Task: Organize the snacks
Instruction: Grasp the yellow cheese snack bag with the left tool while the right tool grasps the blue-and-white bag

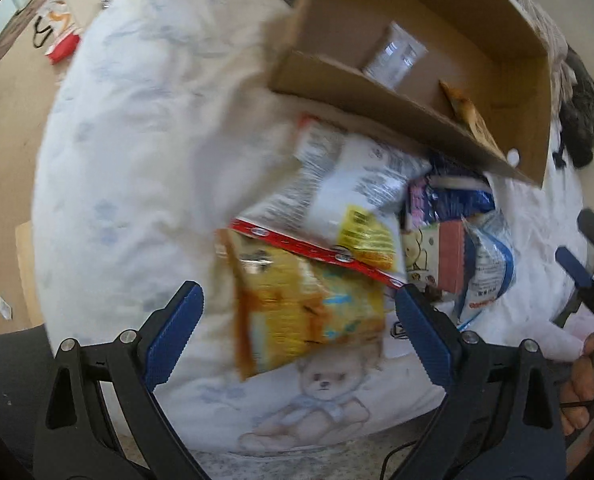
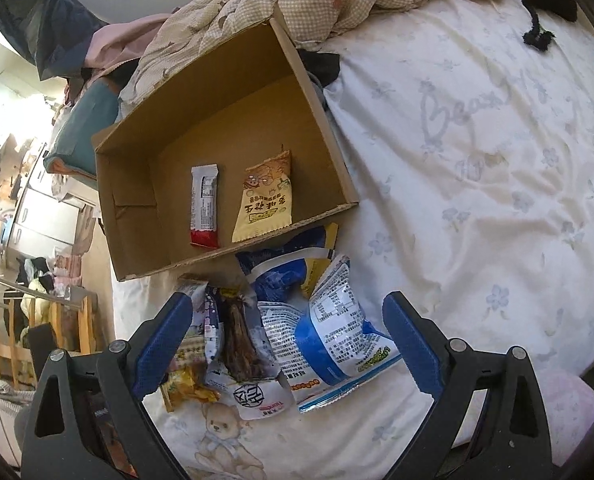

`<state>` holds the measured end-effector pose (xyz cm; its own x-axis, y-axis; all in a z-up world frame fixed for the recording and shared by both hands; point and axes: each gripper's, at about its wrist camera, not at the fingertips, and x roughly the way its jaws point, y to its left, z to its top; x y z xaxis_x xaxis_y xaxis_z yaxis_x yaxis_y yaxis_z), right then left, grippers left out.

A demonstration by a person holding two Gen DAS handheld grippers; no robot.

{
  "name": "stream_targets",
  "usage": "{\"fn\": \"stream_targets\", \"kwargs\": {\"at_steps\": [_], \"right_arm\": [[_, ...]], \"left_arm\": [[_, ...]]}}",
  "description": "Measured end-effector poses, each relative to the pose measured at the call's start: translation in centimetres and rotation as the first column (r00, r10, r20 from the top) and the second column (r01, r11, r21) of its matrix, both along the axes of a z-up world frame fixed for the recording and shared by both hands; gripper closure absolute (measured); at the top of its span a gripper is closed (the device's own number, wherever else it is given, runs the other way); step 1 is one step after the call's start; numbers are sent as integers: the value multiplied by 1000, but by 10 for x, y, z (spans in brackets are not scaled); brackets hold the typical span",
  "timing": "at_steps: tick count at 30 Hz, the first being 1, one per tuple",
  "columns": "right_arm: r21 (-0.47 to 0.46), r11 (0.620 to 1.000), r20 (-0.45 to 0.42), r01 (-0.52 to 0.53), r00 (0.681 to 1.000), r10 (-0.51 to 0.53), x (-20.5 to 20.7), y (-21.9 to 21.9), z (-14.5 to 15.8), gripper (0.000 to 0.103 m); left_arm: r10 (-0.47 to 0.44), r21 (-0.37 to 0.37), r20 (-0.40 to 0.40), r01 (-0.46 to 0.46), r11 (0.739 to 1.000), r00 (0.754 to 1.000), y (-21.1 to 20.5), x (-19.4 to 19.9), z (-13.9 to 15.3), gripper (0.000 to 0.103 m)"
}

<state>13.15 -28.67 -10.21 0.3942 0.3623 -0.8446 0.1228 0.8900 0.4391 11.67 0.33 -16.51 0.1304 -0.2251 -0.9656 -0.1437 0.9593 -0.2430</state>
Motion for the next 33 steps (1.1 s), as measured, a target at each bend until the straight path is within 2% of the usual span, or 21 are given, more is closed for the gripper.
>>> {"fn": "stream_targets", "kwargs": {"at_steps": [2, 4, 6, 7, 10, 14, 15, 16, 17, 21, 24, 26, 27, 28, 31, 33], "right_arm": [[2, 1000, -3, 0, 1000, 0, 0, -1, 0, 5], [1, 1000, -5, 5, 1000, -5, 1, -3, 0, 5], [-3, 1000, -10, 11, 1000, -11, 1, -5, -1, 5], [-10, 1000, -16, 14, 1000, -14, 2, -6, -3, 5], [-47, 999, -54, 16, 998, -18, 3, -9, -12, 5], [-103, 992, -154, -66, 987, 49, 8, 3, -35, 5], [-127, 986, -179, -111, 980, 88, 9, 12, -42, 5], [-145, 978, -197, -149, 973, 119, 10, 18, -46, 5], [-162, 969, -217, -187, 965, 150, 11, 25, -51, 5], [-244, 916, -305, -318, 922, 239, 12, 53, -75, 5], [-323, 876, -346, -359, 906, 244, 12, 61, -87, 5], [-328, 869, -343, -371, 904, 256, 11, 63, -86, 14], [-328, 867, -340, -376, 903, 263, 10, 63, -85, 26], [-329, 865, -334, -378, 904, 268, 8, 64, -82, 32], [-336, 865, -306, -372, 912, 274, 0, 64, -70, 39], [-310, 878, -271, -364, 919, 286, -10, 63, -58, 41]], "left_arm": [[-15, 1, -47, 15, 1000, 999, -9, 1, -12, 8], [-34, 35, -101, 38, 999, 994, -17, 0, -26, 8], [-52, 66, -120, 60, 996, 991, -23, -1, -34, 8], [-53, 68, -118, 62, 996, 992, -24, 0, -35, 8], [-63, 68, -80, 69, 995, 995, -25, -5, -29, 19], [-76, 59, -63, 80, 995, 995, -26, -14, -17, 32], [-80, 63, -55, 83, 995, 995, -27, -16, -14, 33], [-82, 72, -47, 85, 994, 996, -23, -20, -9, 41], [-86, 74, -45, 89, 993, 995, -22, -21, -7, 45], [-95, 70, -53, 99, 993, 994, -19, -35, 7, 45], [-111, 67, -48, 114, 991, 993, -15, -46, 13, 47], [-114, 72, -41, 117, 991, 993, -14, -54, 17, 47], [-117, 77, -38, 119, 990, 992, -14, -58, 19, 47], [-117, 85, -33, 119, 989, 993, -14, -62, 22, 47], [-112, 111, -4, 111, 988, 994, -11, -75, 32, 47], [-111, 130, 18, 107, 986, 994, -11, -78, 38, 47]]}}
